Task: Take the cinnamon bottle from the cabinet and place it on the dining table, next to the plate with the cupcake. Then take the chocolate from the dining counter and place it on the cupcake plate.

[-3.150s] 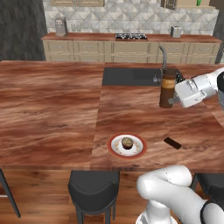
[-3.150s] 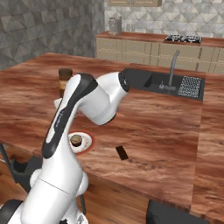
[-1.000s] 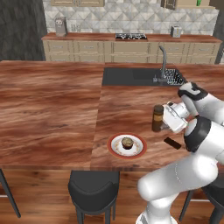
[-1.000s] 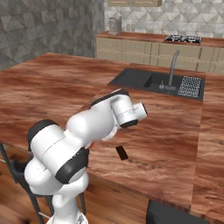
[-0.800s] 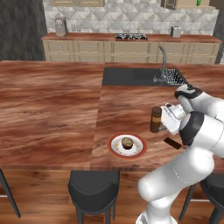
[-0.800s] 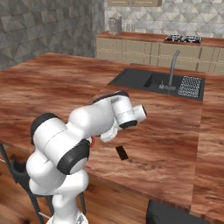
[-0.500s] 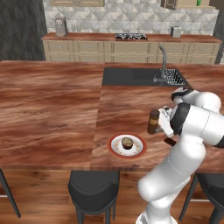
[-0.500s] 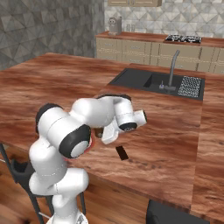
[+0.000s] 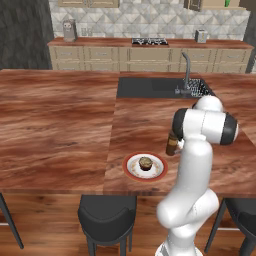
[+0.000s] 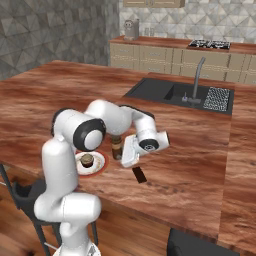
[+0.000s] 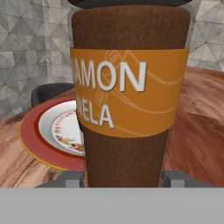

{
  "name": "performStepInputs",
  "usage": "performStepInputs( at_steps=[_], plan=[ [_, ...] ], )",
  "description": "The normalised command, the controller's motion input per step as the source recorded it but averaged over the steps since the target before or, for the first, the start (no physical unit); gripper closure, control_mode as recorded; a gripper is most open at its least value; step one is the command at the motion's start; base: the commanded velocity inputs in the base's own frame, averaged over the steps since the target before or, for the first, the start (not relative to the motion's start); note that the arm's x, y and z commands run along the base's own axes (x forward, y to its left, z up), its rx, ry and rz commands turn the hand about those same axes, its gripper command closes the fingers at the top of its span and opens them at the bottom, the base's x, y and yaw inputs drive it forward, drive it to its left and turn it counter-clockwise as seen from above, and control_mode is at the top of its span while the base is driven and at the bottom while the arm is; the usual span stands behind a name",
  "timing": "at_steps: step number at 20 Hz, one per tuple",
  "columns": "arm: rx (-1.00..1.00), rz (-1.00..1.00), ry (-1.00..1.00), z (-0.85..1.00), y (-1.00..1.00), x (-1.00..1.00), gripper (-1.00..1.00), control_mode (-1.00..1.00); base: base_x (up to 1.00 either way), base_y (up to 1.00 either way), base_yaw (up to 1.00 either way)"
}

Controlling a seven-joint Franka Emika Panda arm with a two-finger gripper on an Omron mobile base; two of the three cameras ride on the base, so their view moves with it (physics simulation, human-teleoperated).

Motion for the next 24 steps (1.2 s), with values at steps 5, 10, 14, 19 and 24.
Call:
performStepInputs(
  at_steps=[5, 10, 14, 19, 24],
  plan=[
    [0.00, 0.00, 0.00, -0.38, 0.00, 0.37, 1.00, -1.00, 0.00, 0.00, 0.00],
    [0.00, 0.00, 0.00, -0.35, 0.00, 0.45, 1.00, -1.00, 0.00, 0.00, 0.00],
    [0.00, 0.00, 0.00, -0.31, 0.00, 0.40, 1.00, -1.00, 0.00, 0.00, 0.00],
    [0.00, 0.00, 0.00, -0.35, 0.01, 0.25, -1.00, -1.00, 0.00, 0.00, 0.00],
    [0.00, 0.01, -0.01, -0.37, 0.02, 0.03, -1.00, -1.00, 0.00, 0.00, 0.00]
  ],
)
